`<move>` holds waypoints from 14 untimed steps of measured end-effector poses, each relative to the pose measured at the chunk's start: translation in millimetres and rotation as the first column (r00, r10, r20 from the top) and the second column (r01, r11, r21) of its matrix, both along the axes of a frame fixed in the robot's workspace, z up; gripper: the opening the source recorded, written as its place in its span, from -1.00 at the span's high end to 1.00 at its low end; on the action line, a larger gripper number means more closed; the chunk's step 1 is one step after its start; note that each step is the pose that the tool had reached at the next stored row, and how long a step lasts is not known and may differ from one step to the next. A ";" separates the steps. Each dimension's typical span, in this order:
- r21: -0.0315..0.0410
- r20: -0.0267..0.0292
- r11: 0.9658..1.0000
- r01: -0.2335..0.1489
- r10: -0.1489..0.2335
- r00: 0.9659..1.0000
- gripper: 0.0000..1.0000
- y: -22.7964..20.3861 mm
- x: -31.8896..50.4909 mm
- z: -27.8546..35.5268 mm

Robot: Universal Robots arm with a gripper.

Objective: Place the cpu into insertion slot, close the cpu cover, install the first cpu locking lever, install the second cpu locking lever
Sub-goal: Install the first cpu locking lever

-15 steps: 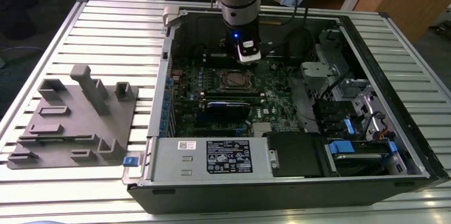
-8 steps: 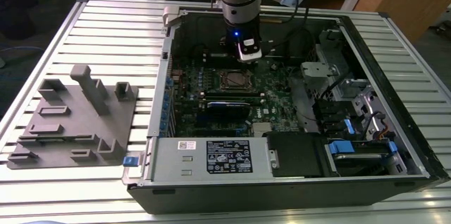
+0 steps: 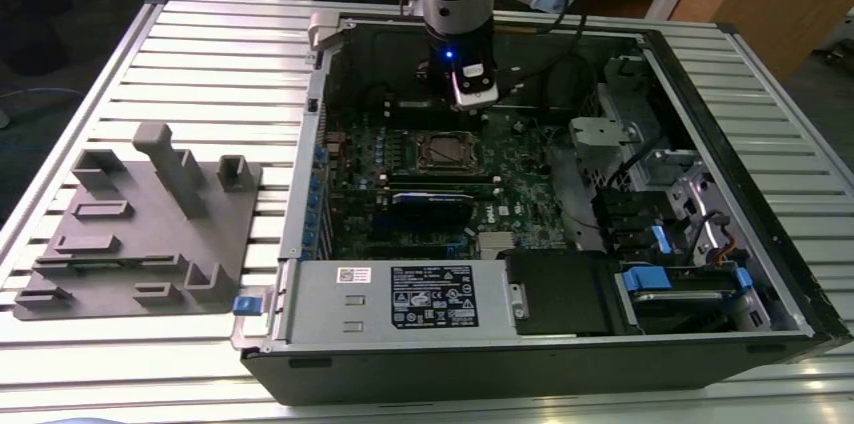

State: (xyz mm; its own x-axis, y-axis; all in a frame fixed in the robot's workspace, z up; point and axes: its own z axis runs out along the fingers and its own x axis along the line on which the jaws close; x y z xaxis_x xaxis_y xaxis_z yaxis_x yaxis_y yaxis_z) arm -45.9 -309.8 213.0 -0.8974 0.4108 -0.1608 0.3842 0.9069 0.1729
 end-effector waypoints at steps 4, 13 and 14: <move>0.000 0.000 1.000 0.000 0.000 1.000 0.79 0.0 0.1 1.8; -0.041 -0.018 0.999 -0.001 0.000 1.000 0.79 0.0 0.1 1.6; -0.057 -0.024 0.998 -0.002 0.000 1.000 0.79 0.0 0.1 1.6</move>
